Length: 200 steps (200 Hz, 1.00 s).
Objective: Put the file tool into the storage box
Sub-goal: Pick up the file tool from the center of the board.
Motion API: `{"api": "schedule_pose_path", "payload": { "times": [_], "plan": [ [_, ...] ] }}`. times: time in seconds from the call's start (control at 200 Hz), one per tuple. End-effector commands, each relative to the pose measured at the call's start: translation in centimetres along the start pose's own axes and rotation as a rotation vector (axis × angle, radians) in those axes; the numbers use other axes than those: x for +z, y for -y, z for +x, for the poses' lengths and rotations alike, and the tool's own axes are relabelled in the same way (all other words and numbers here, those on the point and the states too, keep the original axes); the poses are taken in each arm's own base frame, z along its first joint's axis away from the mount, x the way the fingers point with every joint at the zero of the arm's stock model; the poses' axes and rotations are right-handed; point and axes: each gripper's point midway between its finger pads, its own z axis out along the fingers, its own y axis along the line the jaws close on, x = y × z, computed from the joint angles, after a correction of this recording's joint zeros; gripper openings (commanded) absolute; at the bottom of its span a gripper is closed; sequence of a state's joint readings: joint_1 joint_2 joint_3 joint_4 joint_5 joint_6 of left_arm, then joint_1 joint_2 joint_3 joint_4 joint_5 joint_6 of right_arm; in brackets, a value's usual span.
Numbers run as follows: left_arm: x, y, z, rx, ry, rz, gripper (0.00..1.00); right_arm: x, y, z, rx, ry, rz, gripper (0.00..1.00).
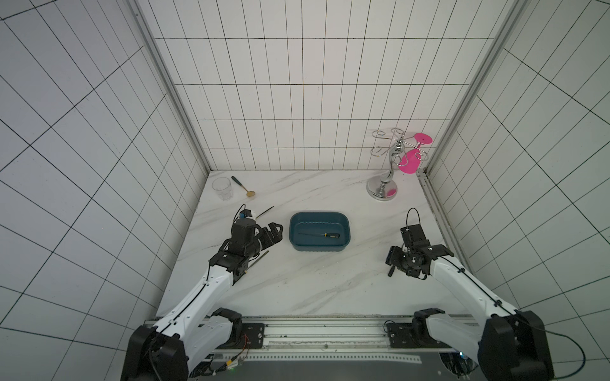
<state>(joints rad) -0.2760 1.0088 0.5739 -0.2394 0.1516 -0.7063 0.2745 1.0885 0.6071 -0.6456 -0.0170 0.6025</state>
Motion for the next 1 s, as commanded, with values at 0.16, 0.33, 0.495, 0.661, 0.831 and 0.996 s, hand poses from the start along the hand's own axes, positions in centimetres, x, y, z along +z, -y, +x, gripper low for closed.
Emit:
{"api": "schedule_pose_path", "payload": {
  "times": [0.16, 0.33, 0.495, 0.661, 0.831, 0.996],
  "plan": [
    [0.1, 0.6, -0.5, 0.031, 0.021, 0.023, 0.98, 0.2, 1.3, 0.8, 0.040, -0.022, 0.062, 0.68],
    [-0.1, 0.6, -0.6, 0.033, 0.026, 0.025, 0.98, 1.5, 0.7, 1.2, 0.051, -0.053, 0.038, 0.63],
    [-0.2, 0.6, -0.6, 0.034, 0.028, 0.023, 0.98, 2.2, 0.5, 1.4, 0.065, -0.063, 0.032, 0.62],
    [-0.3, 0.7, -0.6, 0.032, 0.030, 0.026, 0.98, 3.1, 0.8, 1.7, 0.069, -0.075, 0.051, 0.61],
    [-0.6, 0.7, -0.6, 0.033, 0.034, 0.026, 0.98, 3.8, 0.9, 2.5, 0.066, -0.092, 0.064, 0.60],
    [-0.7, 0.5, -0.6, 0.032, 0.042, 0.024, 0.98, 3.9, 0.9, 2.6, 0.060, -0.086, 0.073, 0.60]
  ]
}}
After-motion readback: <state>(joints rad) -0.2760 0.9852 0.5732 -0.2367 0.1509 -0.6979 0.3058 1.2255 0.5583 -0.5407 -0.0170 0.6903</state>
